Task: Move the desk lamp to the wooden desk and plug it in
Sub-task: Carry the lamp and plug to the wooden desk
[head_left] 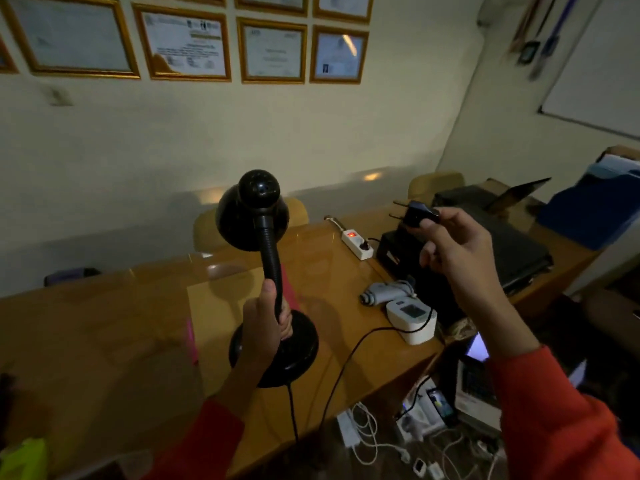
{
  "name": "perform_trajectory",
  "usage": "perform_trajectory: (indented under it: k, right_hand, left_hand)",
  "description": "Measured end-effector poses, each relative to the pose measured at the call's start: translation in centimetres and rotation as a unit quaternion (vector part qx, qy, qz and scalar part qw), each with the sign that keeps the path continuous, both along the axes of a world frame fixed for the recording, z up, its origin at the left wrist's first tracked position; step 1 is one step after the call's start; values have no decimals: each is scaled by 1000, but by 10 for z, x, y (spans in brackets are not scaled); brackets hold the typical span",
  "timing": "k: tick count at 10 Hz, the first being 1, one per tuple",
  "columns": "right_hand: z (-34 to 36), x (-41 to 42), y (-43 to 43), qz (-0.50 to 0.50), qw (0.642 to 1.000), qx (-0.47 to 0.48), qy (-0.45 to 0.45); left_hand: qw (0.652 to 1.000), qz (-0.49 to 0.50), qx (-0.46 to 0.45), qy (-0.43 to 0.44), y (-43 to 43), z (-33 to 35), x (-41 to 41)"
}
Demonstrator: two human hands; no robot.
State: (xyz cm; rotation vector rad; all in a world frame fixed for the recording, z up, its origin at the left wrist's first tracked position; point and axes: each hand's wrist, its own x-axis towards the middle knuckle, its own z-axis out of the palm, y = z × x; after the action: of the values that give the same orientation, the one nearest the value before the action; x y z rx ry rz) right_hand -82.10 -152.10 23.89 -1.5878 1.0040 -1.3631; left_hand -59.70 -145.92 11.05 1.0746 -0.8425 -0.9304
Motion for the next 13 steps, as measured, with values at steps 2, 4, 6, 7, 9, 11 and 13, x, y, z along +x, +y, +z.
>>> perform_trajectory:
  k: [2, 4, 6, 7, 9, 11, 13]
  right_hand:
    - [-11, -25, -84, 40, 999, -8, 22]
    - [-30, -34, -149, 66, 996, 0, 52]
    - [-52, -30, -212, 80, 992, -3, 101]
    - [-62, -27, -243, 83, 986, -27, 141]
    - [-87, -37, -290, 96, 979, -15, 179]
    - [-107, -47, -319, 122, 973, -3, 196]
    - [-124, -52, -345, 159, 965, -20, 207]
  left_hand:
    - [996, 84, -28, -23, -57, -24, -42]
    - [991, 136, 2, 3, -98, -56, -65]
    - [982, 189, 29, 4, -146, -95, -72]
    - [976, 215, 42, 1, -175, -117, -73]
    - [965, 246, 68, 62, -216, -158, -87]
    - [956, 245, 156, 40, -237, -196, -100]
    - [927, 242, 284, -24, -249, -255, -103]
